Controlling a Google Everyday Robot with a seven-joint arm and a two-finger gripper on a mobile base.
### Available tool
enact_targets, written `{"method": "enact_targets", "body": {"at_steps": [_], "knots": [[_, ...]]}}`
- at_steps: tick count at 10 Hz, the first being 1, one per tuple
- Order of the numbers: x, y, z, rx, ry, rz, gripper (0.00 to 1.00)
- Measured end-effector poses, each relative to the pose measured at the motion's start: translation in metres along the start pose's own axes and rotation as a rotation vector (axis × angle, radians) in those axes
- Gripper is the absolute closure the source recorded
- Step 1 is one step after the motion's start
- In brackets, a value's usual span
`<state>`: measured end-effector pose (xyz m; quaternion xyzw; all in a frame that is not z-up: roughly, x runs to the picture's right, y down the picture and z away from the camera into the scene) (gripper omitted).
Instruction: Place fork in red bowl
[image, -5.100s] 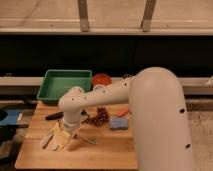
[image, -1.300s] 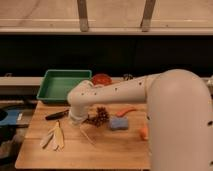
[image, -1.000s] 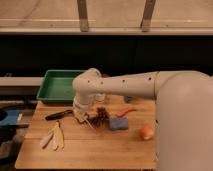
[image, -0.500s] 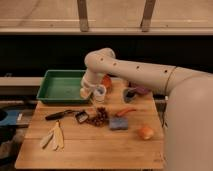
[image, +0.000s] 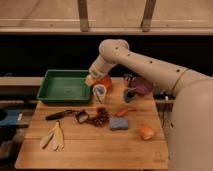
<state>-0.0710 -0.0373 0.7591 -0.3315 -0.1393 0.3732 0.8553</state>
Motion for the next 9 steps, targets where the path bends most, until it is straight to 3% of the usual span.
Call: {"method": "enact_targets", "body": {"at_steps": [6,7,9], "knots": [[0.001,-0.001,0.0,0.001,0.001,0.002,1.0],[-0.002,-0.005,-0.002,0.015,0.0,-0.013,1.0],[-0.031,-0.021,-0.006,0.052,-0.016,-0.058,1.0]]}}
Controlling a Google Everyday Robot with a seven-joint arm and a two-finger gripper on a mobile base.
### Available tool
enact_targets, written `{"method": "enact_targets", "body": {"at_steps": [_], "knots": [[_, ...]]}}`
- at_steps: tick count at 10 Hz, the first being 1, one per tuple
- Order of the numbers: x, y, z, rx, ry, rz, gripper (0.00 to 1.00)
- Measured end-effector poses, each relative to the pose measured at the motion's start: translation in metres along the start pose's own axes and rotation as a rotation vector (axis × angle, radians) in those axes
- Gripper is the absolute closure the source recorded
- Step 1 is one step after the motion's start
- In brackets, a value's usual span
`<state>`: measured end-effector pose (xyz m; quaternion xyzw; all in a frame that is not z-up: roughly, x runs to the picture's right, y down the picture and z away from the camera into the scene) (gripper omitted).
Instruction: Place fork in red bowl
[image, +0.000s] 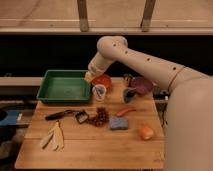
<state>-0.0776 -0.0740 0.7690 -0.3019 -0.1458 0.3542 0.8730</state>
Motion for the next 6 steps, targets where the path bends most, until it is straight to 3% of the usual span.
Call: {"method": "enact_targets", "body": {"at_steps": [4,6], "knots": [[-0.071,-0.033,-0.029,0.091,-0.032,-0.094,1.0],[-0.096,-0.051,-0.046,0.127,-0.081,-0.132,1.0]]}}
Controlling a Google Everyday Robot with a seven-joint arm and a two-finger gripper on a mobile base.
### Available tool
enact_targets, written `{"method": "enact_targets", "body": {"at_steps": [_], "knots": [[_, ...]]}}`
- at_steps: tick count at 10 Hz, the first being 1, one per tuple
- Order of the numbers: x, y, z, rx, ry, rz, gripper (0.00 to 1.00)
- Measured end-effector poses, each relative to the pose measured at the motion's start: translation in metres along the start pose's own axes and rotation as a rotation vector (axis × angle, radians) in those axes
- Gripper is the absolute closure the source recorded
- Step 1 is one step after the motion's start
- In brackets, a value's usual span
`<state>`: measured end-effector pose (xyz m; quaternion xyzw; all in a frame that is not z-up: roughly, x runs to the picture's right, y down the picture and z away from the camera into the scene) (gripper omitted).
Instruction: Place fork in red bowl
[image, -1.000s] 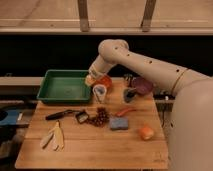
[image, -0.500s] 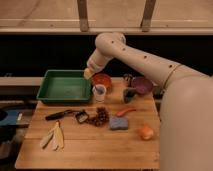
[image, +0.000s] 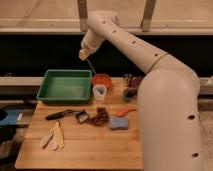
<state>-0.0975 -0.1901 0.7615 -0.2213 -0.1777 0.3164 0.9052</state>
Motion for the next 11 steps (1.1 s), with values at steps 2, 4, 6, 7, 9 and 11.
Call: {"method": "enact_targets", "body": {"at_steps": [2,4,6,7,9,11], "knots": [[0.0,-0.016,-0.003,-0.013,-0.068,0.02,1.0],[0.009,-0.027,0.012,-0.048,-0.119,0.053,1.0],[0.024,-0.038,0.035,-0.076,-0.141,0.091,1.0],[0.028,-0.045,0.043,-0.088,-0.155,0.111,1.0],[0.039,-0.061,0.053,-0.098,-0.175,0.148,1.0],[0.048,-0.069,0.063,-0.106,-0.184,0.167,1.0]]}}
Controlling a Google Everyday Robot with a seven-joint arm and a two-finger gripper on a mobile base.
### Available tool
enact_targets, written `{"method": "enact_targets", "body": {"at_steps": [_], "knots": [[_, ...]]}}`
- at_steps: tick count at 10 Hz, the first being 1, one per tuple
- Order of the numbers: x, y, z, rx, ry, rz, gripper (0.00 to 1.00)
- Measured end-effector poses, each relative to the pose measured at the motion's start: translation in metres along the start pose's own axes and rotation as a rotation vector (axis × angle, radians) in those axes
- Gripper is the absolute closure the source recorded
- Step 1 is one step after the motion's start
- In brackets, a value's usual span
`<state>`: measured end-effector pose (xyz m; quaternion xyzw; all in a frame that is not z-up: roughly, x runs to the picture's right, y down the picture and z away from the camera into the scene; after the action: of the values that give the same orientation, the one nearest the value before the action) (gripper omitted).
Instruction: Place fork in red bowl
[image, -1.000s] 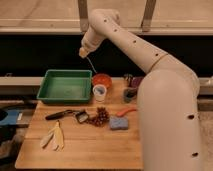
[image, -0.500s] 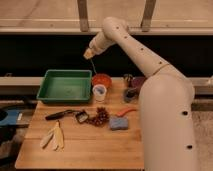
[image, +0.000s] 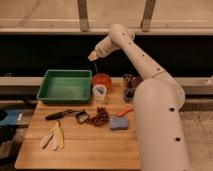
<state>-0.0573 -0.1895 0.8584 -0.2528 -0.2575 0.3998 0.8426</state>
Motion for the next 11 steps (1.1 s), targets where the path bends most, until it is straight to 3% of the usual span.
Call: {"method": "enact_targets", "body": {"at_steps": [3,4,6,7,8,11], "knots": [[0.019,-0.016,0.003,0.005,0.015,0.05,1.0],[0.023,-0.016,0.006,0.015,0.06,0.048,1.0],[0.018,0.002,0.013,0.037,0.219,-0.005,1.0],[0.018,0.009,0.015,0.041,0.264,-0.019,1.0],[0.023,0.009,0.013,0.047,0.287,-0.02,1.0],[0.033,0.004,0.018,0.033,0.29,0.004,1.0]]}}
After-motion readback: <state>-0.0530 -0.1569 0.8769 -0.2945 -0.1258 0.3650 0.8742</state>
